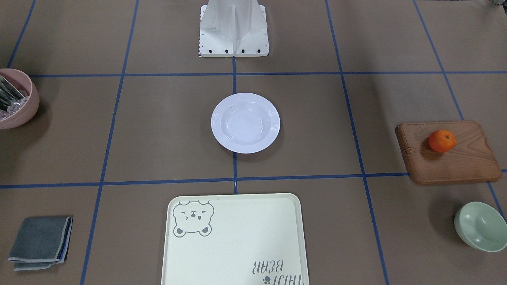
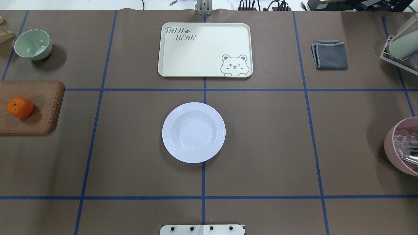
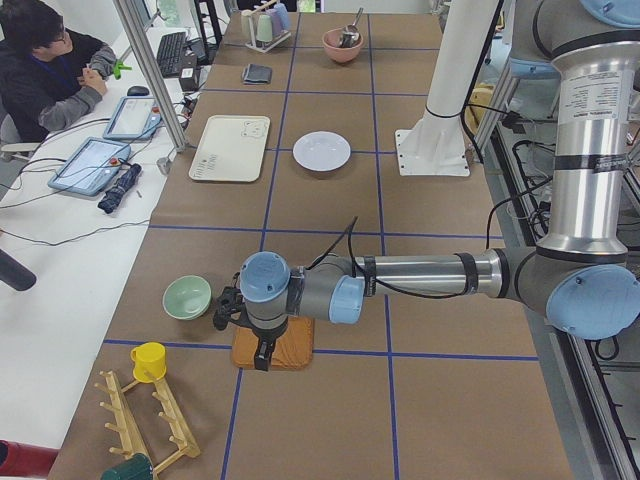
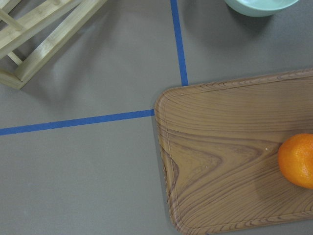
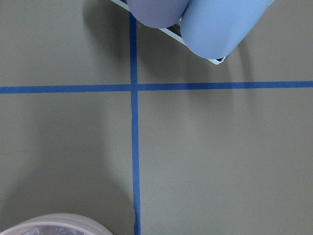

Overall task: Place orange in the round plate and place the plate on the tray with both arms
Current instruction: 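Move the left gripper toward the orange on the wooden board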

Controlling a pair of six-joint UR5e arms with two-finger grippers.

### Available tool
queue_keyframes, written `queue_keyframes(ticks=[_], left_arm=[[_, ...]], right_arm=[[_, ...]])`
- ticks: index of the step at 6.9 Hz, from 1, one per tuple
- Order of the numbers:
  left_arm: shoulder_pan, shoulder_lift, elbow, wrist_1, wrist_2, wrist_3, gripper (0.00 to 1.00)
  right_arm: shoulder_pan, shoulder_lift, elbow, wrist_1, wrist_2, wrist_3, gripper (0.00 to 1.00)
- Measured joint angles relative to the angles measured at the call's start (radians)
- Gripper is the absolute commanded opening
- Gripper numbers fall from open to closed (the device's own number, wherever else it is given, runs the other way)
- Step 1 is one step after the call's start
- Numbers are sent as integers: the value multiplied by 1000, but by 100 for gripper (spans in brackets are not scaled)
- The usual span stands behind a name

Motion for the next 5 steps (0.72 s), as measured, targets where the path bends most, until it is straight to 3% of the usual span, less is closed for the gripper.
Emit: queue_keyframes(ticks=[5], left_arm=[[-1, 41, -123, -15, 7, -3, 99]], right_arm=[[-1, 29, 114, 5, 5, 11, 100]])
